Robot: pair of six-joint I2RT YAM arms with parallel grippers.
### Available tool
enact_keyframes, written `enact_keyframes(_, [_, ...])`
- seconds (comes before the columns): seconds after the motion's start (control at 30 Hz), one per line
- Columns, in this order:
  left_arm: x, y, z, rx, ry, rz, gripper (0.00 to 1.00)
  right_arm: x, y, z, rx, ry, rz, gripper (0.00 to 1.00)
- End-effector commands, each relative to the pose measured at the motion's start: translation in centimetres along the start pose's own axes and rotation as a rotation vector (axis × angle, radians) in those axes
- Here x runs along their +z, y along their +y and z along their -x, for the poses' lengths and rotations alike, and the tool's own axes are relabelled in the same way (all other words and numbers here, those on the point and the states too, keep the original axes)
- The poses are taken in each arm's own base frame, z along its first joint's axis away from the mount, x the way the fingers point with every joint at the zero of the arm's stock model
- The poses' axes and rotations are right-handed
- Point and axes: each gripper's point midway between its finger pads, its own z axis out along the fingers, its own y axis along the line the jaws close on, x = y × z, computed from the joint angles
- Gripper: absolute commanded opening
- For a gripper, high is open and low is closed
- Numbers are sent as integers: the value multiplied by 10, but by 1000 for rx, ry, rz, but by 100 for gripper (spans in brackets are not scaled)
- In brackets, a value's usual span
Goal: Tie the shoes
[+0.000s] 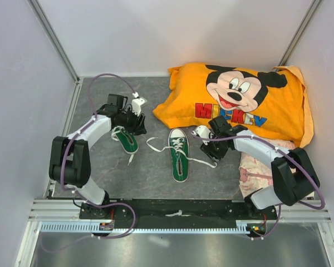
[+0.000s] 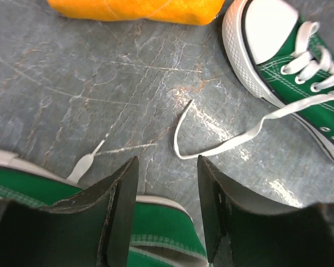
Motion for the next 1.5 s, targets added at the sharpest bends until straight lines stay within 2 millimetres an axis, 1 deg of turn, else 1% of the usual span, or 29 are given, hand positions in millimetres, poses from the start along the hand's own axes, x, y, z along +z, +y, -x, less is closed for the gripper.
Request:
enact_keyframes(0.0, [22, 6, -10, 81, 112, 42, 53, -14, -11, 14, 83, -30, -10, 50])
enact_keyframes(0.07, [31, 4, -9, 97, 135, 48, 54, -15, -12, 20, 104, -39, 0, 50])
enact_keyframes(0.1, [37, 7, -15, 88, 163, 60, 54, -14, -12, 21, 115, -44, 6, 50])
enact_keyframes(0.13, [39, 7, -14, 87, 167, 64, 54, -13, -11, 24, 118, -49, 8, 50])
enact_keyframes(0.3, [54, 3, -21, 101, 219, 79, 56, 3, -14, 25, 156, -33, 16, 49])
enact_keyframes(0.4, [62, -7, -27, 112, 247, 64, 56, 14, -13, 12, 154, 15, 13, 49])
enact_keyframes(0.43, [64, -11, -32, 112, 260, 45, 55, 17, -13, 7, 140, 30, 13, 49])
enact_keyframes(0.47, [65, -18, -38, 113, 284, 28, 52, 21, -17, -3, 134, 63, -19, 47])
enact_keyframes(0.5, [65, -21, -44, 116, 308, 19, 49, 22, -19, -6, 130, 70, -30, 46])
enact_keyframes(0.53, [64, -25, -49, 123, 327, 7, 46, 23, -20, -9, 128, 80, -40, 42])
enact_keyframes(0.57, [61, -30, -52, 128, 340, -3, 37, 25, -21, -13, 125, 95, -50, 39])
enact_keyframes(0.63, [55, -37, -67, 117, 386, -13, 27, 26, -23, -17, 121, 109, -61, 33])
enact_keyframes(0.67, [51, -39, -71, 116, 400, -11, 17, 28, -24, -19, 121, 119, -68, 23])
enact_keyframes(0.73, [41, -40, -87, 113, 457, -1, 8, 28, -31, -19, 124, 123, -102, 10])
enact_keyframes(0.77, [37, -41, -91, 119, 468, 0, 2, 28, -33, -19, 127, 125, -113, 0])
enact_keyframes(0.8, [29, -43, -88, 131, 456, 6, 2, 27, -36, -18, 131, 122, -125, 0])
enact_keyframes(0.83, [23, -48, -98, 136, 478, -7, 2, 26, -37, -16, 139, 115, -131, 0])
enact_keyframes(0.97, [-1, -63, -109, 156, 497, -39, 2, 18, -44, -3, 165, 71, -159, 0])
enact_keyframes(1.13, [-24, -72, -120, 204, 500, -42, 2, 7, -68, 0, 203, 56, -275, 0])
enact_keyframes(1.17, [-27, -75, -122, 208, 500, -53, 8, 5, -71, 2, 210, 44, -281, 1])
enact_keyframes(1.2, [-27, -79, -119, 212, 476, -67, 17, 3, -73, 4, 216, 34, -285, 9])
enact_keyframes(1.23, [-28, -82, -118, 211, 458, -75, 27, -1, -78, 6, 232, 16, -290, 23])
enact_keyframes(1.27, [-31, -86, -108, 228, 403, -77, 41, -5, -80, 14, 234, -12, -282, 27])
enact_keyframes(1.3, [-31, -91, -100, 226, 360, -92, 46, -9, -83, 19, 239, -34, -283, 38])
enact_keyframes(1.33, [-32, -93, -91, 231, 322, -90, 48, -19, -90, 29, 247, -76, -297, 54])
enact_keyframes(1.37, [-37, -95, -73, 261, 249, -71, 51, -25, -91, 37, 243, -109, -285, 56])
enact_keyframes(1.4, [-40, -97, -61, 274, 201, -69, 54, -32, -92, 45, 242, -143, -277, 59])
enact_keyframes(1.43, [-44, -98, -50, 292, 153, -53, 55, -47, -98, 56, 240, -195, -297, 66])
enact_keyframes(1.47, [-53, -101, -34, 321, 85, -33, 59, -55, -99, 63, 234, -229, -295, 69])
